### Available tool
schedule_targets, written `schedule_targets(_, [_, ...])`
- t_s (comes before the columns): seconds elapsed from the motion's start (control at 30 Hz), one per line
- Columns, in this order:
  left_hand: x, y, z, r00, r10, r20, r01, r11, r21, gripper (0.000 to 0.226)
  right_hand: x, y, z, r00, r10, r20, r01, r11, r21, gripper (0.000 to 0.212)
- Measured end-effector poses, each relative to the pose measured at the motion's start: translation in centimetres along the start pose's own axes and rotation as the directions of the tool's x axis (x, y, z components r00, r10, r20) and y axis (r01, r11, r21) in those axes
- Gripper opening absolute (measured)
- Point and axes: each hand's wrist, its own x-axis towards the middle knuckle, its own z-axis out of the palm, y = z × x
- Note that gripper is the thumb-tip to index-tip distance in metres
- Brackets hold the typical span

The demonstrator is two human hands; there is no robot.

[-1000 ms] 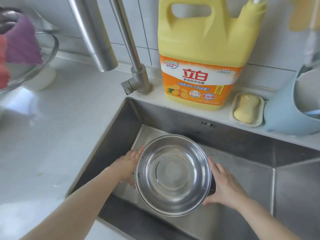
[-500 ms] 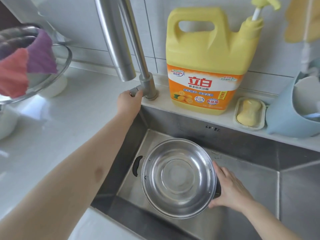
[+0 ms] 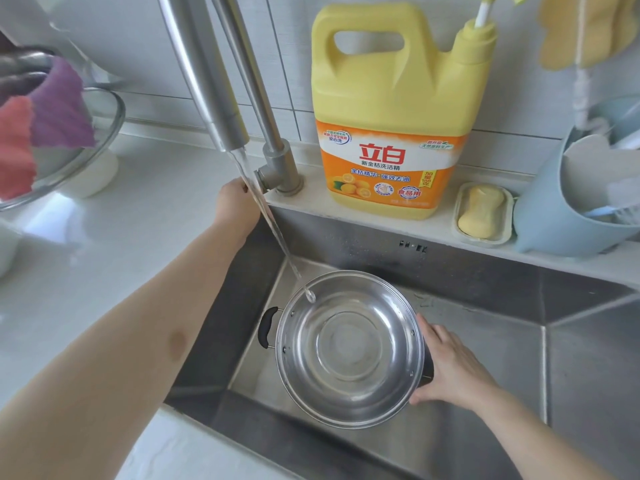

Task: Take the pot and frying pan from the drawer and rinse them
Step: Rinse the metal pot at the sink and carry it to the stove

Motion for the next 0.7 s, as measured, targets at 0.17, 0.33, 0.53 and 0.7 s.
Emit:
schedule_targets(0.17, [-1.3,-1.3,0.3,0.999,0.026,-0.020,-0.027,0.997,-0.068,0.022,0.0,0.0,0.0,1.000,0.001,-0.002,-0.001,1.000,0.001,0.154])
schedule_targets(0.33, [-7.0,-7.8,0.5,0.954,0.102,0.281,-0.165,0.963,0.212,0.062,0.1,0.0,0.1,1.000,-0.008,-0.007,0.008,0.999,0.034,0.155])
schedule_targets(0.53, [-10.3,-16.0,-0.6,0.591,-0.261,0.763,-0.540,0.575,0.615,0.143,0.1,0.4,0.1,1.000,-0.028,-0.006,0.029,0.993,0.111,0.151])
schedule_targets(0.7, [-9.8,-16.6,0.9,0.568,-0.192,0.800,-0.495,0.697,0.519,0.153,0.3,0.8,0.7,0.999,-0.033,0.041,0.021,0.965,0.261,0.150])
